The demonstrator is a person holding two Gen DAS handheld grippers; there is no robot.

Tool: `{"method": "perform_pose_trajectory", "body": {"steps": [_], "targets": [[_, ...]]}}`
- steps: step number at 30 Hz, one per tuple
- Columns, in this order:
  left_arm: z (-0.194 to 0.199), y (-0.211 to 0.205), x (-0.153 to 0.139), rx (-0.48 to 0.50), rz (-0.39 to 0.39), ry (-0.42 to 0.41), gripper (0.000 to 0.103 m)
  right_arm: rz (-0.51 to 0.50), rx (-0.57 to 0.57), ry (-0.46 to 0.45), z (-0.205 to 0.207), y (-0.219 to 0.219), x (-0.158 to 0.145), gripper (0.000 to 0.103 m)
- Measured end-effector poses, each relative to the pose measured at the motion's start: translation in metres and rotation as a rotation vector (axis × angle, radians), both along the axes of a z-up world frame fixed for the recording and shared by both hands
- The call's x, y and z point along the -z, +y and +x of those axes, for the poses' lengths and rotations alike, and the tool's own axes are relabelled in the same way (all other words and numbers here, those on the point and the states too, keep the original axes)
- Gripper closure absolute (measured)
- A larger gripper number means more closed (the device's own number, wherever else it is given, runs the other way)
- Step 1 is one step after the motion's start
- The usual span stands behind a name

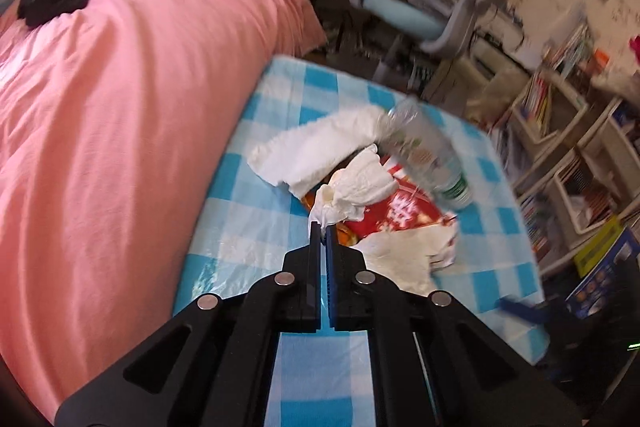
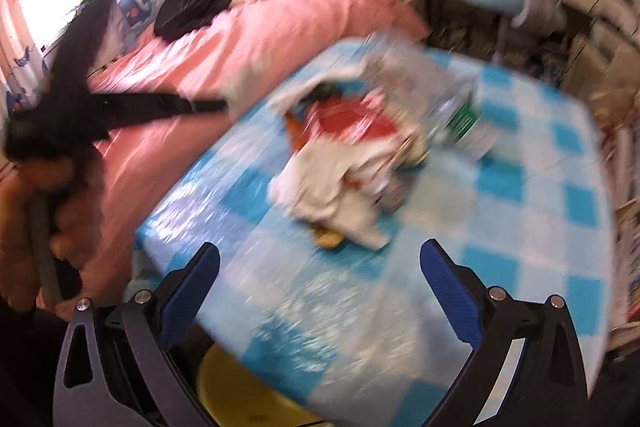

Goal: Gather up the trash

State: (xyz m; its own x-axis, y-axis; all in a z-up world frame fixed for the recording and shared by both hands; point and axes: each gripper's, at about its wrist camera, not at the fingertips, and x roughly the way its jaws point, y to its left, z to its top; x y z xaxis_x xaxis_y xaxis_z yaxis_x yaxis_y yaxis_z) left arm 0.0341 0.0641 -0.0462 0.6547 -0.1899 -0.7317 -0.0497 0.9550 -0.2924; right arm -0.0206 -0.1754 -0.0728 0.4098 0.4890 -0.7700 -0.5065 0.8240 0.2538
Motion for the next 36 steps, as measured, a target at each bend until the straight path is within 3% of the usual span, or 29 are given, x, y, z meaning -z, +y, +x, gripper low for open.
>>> {"method": "perform_pose_trajectory", "body": {"steps": [4,7,16,18,20,22,26,30,33,36], "targets": [[-0.005,0.001,-0.005,0.008,-0.005,-0.004,0.1,-0.041,-0.006,0.062,0.003,0.01,0.019,0.023],[-0.007,0.003,-0.008,0.015,-0.023,-0.005,0.1,-0.07,0.018,0.063,0.009,0.016,0.03,0.028],[-0.012,0.0,-0.023,0.037,-0.004,-0.041,0.1,-0.128,0.064,-0.041,0.028,0.037,0.041,0.031],[-0.013,0.0,-0.026,0.04,-0.003,-0.047,0.1,-0.132,0.078,-0.054,0.033,0.037,0.042,0.04],[-0.013,0.0,-0.028,0.041,0.009,-0.051,0.1,-0.11,0.086,-0.036,0.037,0.031,0.042,0.061],[-0.015,-0.001,-0.03,0.04,0.019,-0.058,0.1,-0.067,0.085,0.004,0.041,0.025,0.041,0.074],[-0.018,-0.001,-0.037,0.042,0.019,-0.076,0.1,-0.09,0.061,-0.037,0.037,0.024,0.03,0.081],[-0.022,-0.001,-0.041,0.049,0.025,-0.091,0.1,-0.116,0.044,-0.17,0.021,0.024,0.004,0.081],[-0.022,-0.001,-0.041,0.049,0.025,-0.092,0.1,-0.087,0.03,-0.101,0.021,0.016,0.005,0.081],[-0.023,-0.001,-0.042,0.048,0.023,-0.092,0.1,-0.043,0.002,0.036,0.022,0.015,0.019,0.081]]}}
